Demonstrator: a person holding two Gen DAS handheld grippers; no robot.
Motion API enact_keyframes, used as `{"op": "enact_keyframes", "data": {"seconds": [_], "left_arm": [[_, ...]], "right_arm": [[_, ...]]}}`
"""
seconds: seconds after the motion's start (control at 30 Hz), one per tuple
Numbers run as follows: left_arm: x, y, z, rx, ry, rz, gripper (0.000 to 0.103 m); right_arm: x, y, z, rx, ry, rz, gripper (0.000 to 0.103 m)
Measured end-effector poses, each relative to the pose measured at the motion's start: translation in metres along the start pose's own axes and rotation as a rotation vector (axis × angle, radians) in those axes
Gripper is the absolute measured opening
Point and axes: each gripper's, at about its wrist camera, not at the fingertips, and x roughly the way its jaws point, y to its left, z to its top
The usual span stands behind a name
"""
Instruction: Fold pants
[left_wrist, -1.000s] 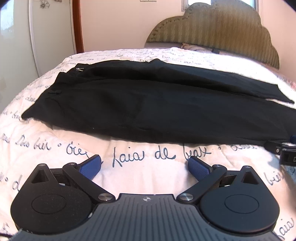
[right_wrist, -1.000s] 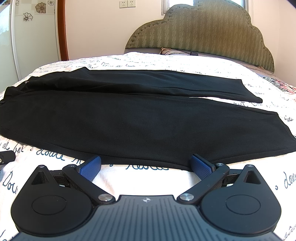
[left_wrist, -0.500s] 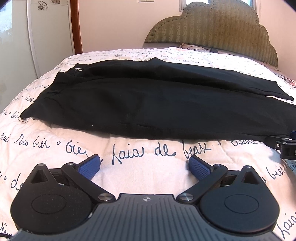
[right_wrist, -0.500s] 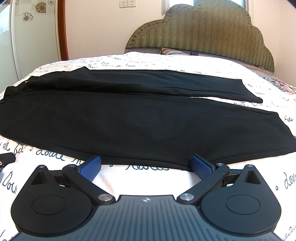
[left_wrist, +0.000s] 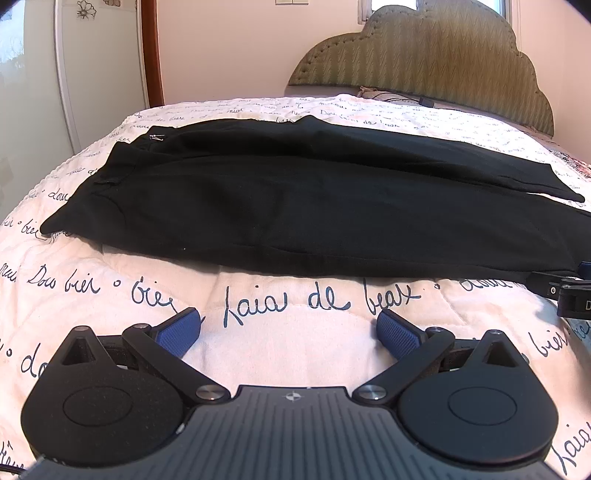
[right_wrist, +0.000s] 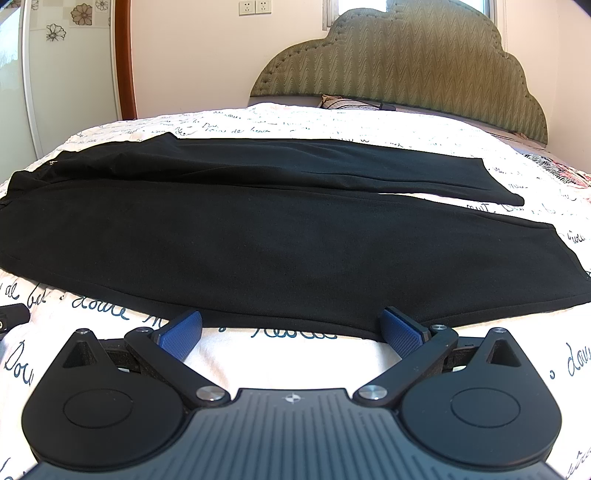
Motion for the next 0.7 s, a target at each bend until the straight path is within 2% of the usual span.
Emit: {"op": "enact_keyframes", "data": {"seconds": [0.7], "left_arm": [[0.0002, -0.0002, -0.001, 0.004, -0.001, 0.005, 0.103]], "right_arm": [[-0.0024, -0.0012, -0.0009, 0.0, 0.001, 0.001, 0.103]]}}
